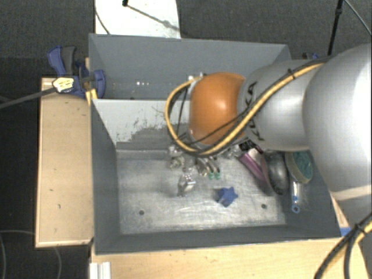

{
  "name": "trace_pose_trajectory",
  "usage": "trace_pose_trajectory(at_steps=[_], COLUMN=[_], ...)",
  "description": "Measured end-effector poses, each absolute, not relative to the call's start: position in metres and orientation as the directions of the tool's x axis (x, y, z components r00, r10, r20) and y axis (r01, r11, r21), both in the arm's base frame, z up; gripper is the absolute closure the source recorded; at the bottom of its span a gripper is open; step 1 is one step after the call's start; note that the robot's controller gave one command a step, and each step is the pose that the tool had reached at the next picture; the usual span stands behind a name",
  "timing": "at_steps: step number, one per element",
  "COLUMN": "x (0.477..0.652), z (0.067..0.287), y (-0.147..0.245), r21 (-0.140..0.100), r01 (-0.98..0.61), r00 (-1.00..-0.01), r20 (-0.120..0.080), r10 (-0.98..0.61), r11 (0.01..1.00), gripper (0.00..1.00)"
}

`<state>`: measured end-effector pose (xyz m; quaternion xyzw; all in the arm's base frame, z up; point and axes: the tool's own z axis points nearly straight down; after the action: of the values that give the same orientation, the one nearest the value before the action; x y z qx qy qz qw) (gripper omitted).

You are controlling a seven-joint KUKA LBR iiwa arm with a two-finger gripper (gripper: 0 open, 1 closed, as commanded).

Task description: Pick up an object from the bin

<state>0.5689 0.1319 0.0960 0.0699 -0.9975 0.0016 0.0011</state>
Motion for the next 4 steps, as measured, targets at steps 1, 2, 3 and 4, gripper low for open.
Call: trace_pose_trajectory(at_steps=[1,2,3,4], x=[0.558,0.569,0.563,0.518], z=[0.073,0.073,0.073,0.073], y=[0.095,0.041,0.006,-0.001], r21=[0.004,0.005,0.005,0.007], r01=[0.093,0.227,0.287,0.441], r00=[-0.996,-0.974,-0.958,-0.897], r20=[-0.005,-0.009,-0.006,-0.012], r10=[0.093,0.227,0.287,0.442], r11=[0.996,0.974,0.958,0.897], gripper=[0.0,0.0,0.0,0.0])
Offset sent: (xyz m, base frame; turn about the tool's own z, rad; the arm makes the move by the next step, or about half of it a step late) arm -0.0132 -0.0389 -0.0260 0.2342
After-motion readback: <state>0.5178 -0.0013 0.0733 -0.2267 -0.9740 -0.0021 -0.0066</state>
